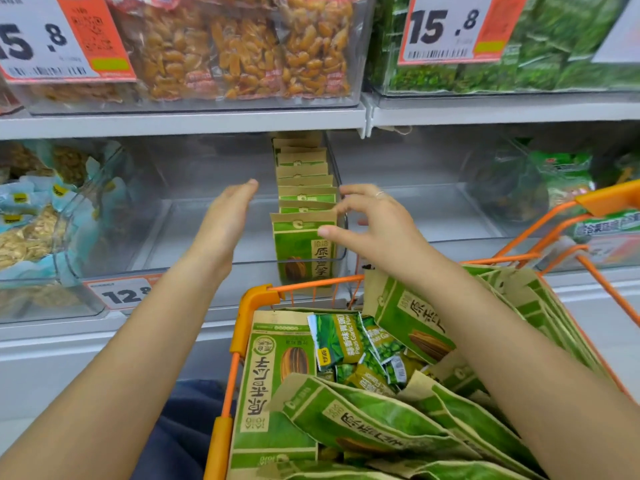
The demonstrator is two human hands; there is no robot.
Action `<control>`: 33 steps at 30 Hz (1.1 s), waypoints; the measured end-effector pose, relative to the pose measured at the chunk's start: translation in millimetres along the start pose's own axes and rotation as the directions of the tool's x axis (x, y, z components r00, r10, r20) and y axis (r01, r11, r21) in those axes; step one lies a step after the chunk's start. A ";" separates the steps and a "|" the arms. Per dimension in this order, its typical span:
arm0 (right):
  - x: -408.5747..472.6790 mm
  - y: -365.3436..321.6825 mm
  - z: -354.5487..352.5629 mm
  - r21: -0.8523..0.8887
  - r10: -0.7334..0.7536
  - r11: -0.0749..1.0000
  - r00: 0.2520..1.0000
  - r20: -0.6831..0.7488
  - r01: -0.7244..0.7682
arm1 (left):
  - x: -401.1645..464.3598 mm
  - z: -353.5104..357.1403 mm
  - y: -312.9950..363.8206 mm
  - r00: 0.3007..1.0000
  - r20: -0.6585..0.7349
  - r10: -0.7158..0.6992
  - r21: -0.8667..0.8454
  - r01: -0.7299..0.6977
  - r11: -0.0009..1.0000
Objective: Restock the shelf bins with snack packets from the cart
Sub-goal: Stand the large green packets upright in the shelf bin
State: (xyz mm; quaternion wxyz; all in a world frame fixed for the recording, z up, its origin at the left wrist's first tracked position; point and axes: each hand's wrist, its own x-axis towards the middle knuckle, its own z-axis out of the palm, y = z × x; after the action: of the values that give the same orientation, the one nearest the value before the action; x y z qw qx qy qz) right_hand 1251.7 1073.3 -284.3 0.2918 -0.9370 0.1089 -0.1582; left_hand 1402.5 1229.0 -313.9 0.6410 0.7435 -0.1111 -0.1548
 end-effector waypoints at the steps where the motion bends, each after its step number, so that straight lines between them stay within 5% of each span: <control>1: -4.3 -2.1 -8.2 0.050 0.006 0.999 1.000 -0.027 -0.005 | -11.0 -1.9 1.2 0.998 -0.007 0.058 0.007 -0.058 0.998; 4: -17.8 -9.6 -41.1 -0.073 0.049 0.996 0.997 -0.056 -0.053 | -34.8 -4.3 -2.0 0.972 -0.114 0.204 0.020 -0.203 0.979; 9: -54.2 -20.4 -60.6 -0.556 0.259 0.825 0.944 0.207 -0.104 | -50.7 3.9 -4.6 0.945 -0.206 0.253 -0.061 -0.270 0.961; 14: -67.2 -25.6 -45.4 -0.703 0.199 0.711 0.957 0.211 0.007 | -65.1 -0.6 3.7 0.902 -0.146 0.406 -0.073 -0.419 0.905; 21: -65.9 -20.8 -33.9 -0.589 0.003 0.804 0.990 0.140 0.080 | -75.3 -1.0 5.2 0.928 -0.030 0.371 -0.070 -0.372 0.926; 26: -55.3 -31.5 -39.1 -0.147 -0.070 0.987 0.995 -0.067 0.059 | -93.2 6.1 12.2 0.900 0.215 0.379 -0.149 -0.354 0.923; 29: -41.2 -43.0 -37.8 0.136 -0.038 0.988 0.977 -0.212 0.068 | -101.0 11.6 17.3 0.874 0.375 0.310 -0.267 -0.219 0.938; 33: -27.2 -47.9 -25.2 0.275 0.056 0.961 0.969 -0.242 0.013 | -101.3 11.9 16.0 0.855 0.464 0.234 -0.267 -0.116 0.957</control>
State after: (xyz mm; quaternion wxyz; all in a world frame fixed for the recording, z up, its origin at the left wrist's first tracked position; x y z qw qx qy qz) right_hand 1222.8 1107.0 -243.2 0.4046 -0.8592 0.1319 -0.2841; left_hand 1304.6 1252.4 -290.7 0.6847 0.5873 -0.3190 -0.2908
